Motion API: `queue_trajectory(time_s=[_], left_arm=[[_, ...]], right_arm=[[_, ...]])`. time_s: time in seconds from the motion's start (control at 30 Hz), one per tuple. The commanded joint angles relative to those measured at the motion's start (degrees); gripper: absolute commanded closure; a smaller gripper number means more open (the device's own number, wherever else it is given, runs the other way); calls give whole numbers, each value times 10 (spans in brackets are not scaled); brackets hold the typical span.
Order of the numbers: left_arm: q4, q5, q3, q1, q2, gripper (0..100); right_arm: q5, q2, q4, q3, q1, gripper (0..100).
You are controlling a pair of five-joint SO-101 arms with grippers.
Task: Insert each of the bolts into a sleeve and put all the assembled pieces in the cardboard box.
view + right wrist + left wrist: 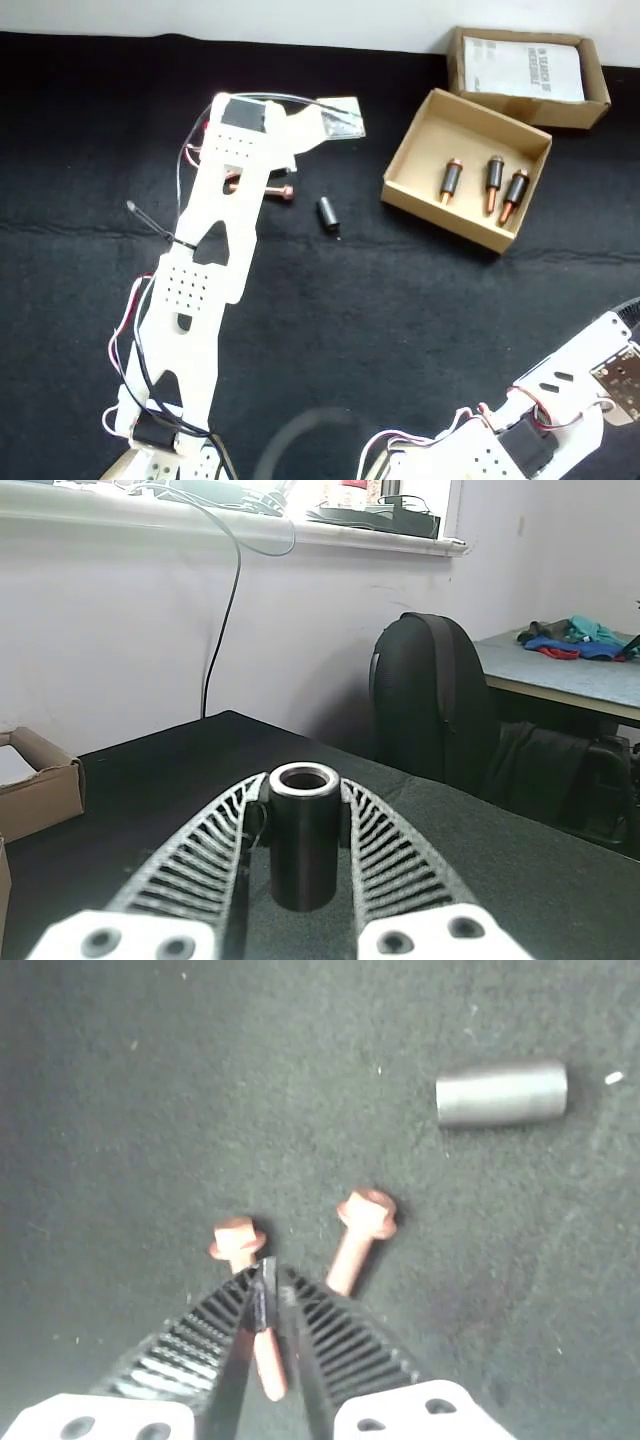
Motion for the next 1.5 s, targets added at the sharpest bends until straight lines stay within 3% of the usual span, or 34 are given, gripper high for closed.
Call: queue_trajectory(time_s=[0.0, 0.53, 0.8, 0.87, 0.93, 1.03, 1.23, 1.47], left_arm=[[12, 4, -24, 0, -7, 870], [6, 2, -27, 3, 76, 860], [-54, 6, -25, 7, 119, 861], [-54, 6, -26, 12, 136, 895], [-54, 6, -28, 12, 140, 1000], [-52, 8, -27, 12, 134, 995], [7, 145, -77, 14, 87, 991], [60, 319, -201, 9, 65, 991]], right_arm=[[5, -14, 1, 76, -2, 992], [4, -13, 2, 75, 29, 992], [3, -13, 2, 75, 33, 992], [2, -13, 2, 75, 35, 992], [2, -9, 2, 75, 35, 992], [0, -13, 30, 76, 28, 992], [-56, -13, 171, 76, -62, 992], [-106, -13, 185, 76, -214, 992]])
